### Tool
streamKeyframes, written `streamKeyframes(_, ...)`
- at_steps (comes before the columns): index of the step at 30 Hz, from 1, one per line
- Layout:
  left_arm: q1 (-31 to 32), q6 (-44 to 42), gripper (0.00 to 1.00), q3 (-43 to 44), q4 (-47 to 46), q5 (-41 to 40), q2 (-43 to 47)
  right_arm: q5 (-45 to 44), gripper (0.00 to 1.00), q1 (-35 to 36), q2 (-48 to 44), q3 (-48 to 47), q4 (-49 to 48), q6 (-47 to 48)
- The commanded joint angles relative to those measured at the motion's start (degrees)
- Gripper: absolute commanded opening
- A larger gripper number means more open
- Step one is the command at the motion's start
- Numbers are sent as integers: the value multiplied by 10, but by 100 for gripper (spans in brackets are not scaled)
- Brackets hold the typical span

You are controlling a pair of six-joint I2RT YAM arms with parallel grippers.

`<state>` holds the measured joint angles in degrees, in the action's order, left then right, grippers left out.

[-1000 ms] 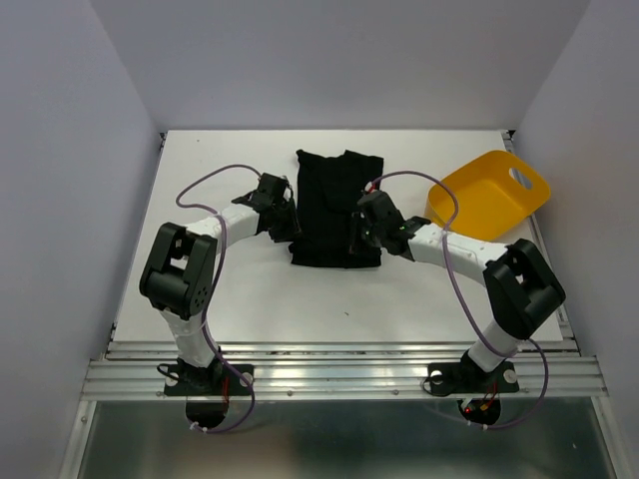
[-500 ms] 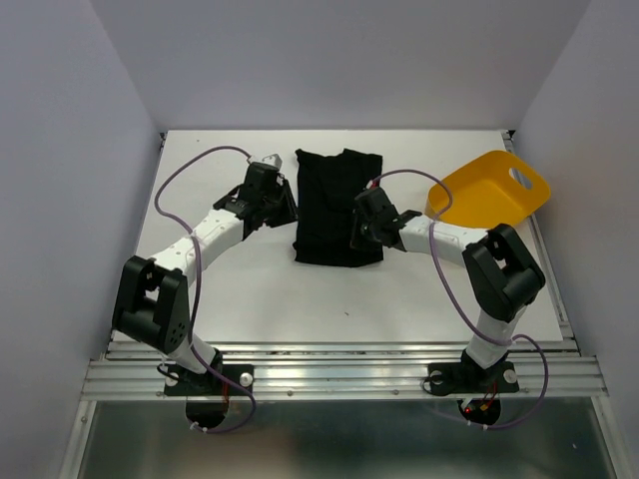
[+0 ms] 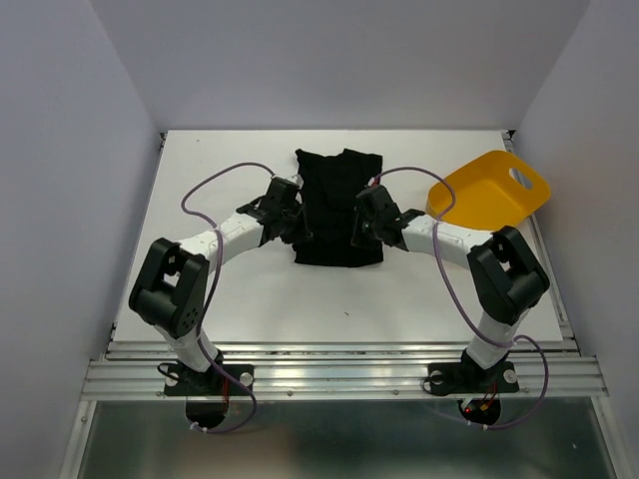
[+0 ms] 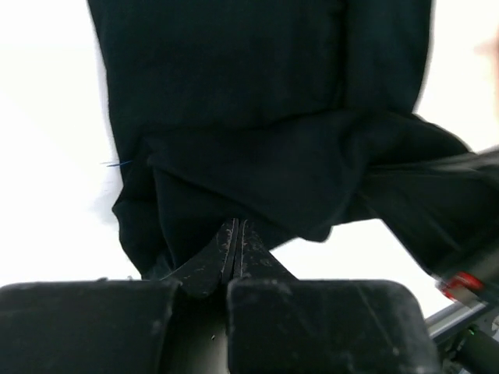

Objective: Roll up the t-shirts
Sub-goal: Roll the T-shirt to the center of the board.

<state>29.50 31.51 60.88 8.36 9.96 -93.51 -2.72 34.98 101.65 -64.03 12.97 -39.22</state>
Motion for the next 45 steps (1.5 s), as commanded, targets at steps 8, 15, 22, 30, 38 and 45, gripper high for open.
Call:
streamKeyframes(8,-2,-16,0,32,-18,-19,-68,-27,8,-5,-48,-7,-9,22)
streamKeyframes(15,-4,-17,0,37,-17,-20,-84,-21,21,-18,-51,-23,-5,83)
streamKeyframes(22,-4,-19,0,35,-12,-20,-68,50,61,-18,-94,-37,-2,259)
streamKeyframes(30,-6,-25,0,35,-3,-24,-55,36,82,-31,-100,-30,-2,320)
streamKeyframes(38,-10,-27,0,35,-1,-26,-53,180,92,-83,-38,-46,-2,348)
streamKeyframes(45,-11,-28,0,36,-2,-22,-56,256,92,-83,-26,-9,-29,335)
